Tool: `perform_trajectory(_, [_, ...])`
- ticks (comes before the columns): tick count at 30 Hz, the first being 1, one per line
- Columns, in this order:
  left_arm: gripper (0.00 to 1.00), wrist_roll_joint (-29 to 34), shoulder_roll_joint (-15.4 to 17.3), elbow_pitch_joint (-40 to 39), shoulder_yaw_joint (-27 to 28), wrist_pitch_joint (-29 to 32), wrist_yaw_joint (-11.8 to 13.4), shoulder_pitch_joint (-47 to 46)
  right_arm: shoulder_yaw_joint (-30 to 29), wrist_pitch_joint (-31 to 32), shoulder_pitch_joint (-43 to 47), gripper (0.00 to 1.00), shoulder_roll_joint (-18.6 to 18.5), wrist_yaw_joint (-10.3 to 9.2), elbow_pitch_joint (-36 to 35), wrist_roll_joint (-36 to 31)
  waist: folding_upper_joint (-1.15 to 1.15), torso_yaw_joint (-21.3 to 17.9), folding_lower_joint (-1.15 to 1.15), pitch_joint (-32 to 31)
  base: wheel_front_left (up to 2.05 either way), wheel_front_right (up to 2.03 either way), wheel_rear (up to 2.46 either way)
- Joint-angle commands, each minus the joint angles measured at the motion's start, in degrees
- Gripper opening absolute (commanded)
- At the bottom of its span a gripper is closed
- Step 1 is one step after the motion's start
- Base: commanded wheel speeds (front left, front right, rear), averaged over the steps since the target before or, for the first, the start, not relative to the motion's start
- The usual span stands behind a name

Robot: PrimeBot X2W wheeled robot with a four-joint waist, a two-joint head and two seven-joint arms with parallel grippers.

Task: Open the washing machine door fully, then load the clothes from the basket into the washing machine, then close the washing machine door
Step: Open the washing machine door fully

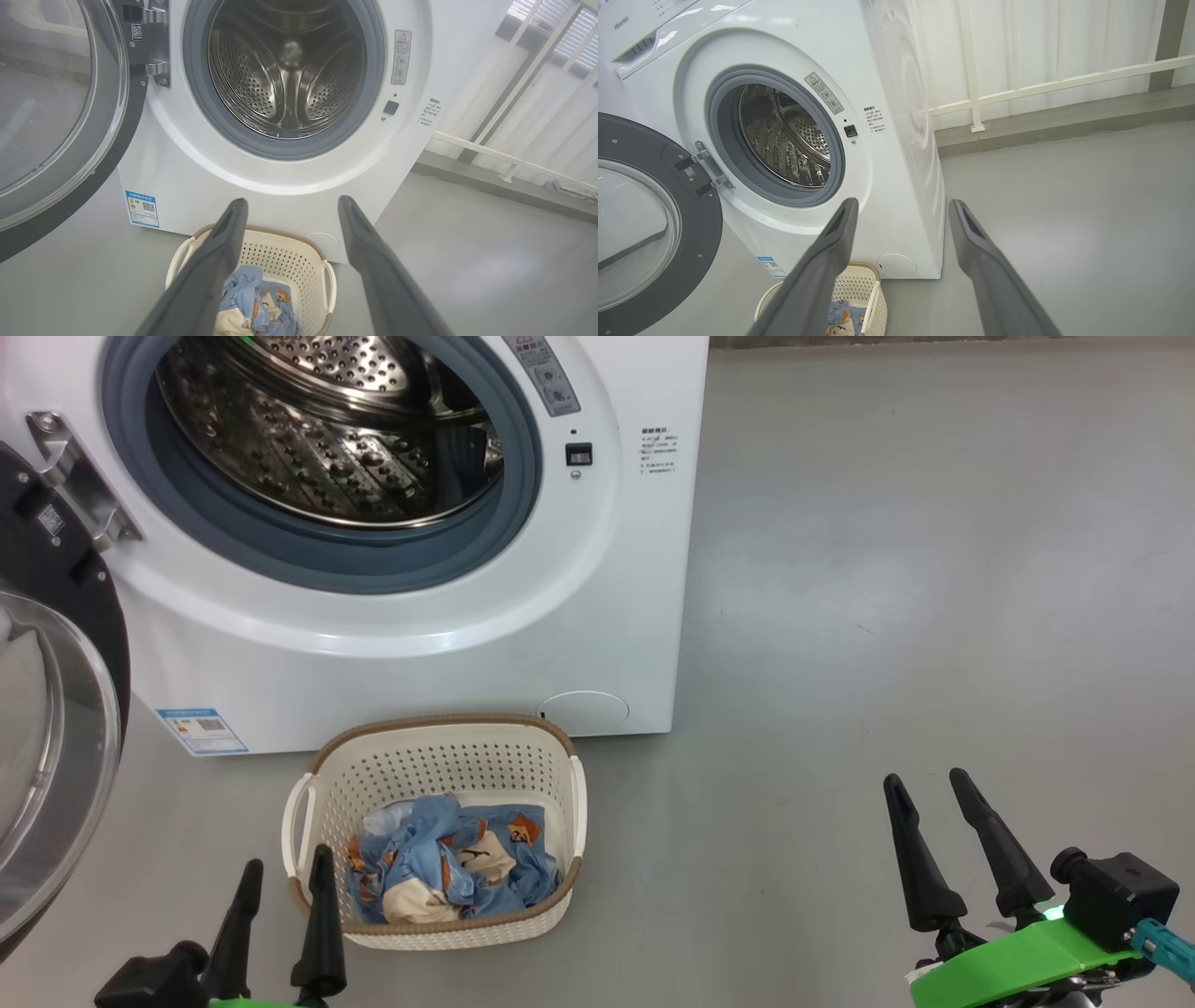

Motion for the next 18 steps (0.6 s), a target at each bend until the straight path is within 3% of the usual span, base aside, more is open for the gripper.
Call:
perform_trajectory(1, [1.00, -0.02, 0.49, -0.85, 1.88, -0.53, 0.15, -1.29, 1.40, -0.15, -0.58, 1.00, -0.07, 0.57, -1.38, -0.60, 0.00, 0.05, 0.00, 0.01, 0.00, 0.00, 0.00])
perform_trajectory(18, [1.00, -0.20, 0.98, 0.51, 0.21, -1.11, -1.10, -2.09, 1.43, -0.03, -0.87, 1.00, -0.07, 0.57, -0.90, -0.79, 0.00, 0.45, 0.00, -0.03, 0.00, 0.00, 0.00])
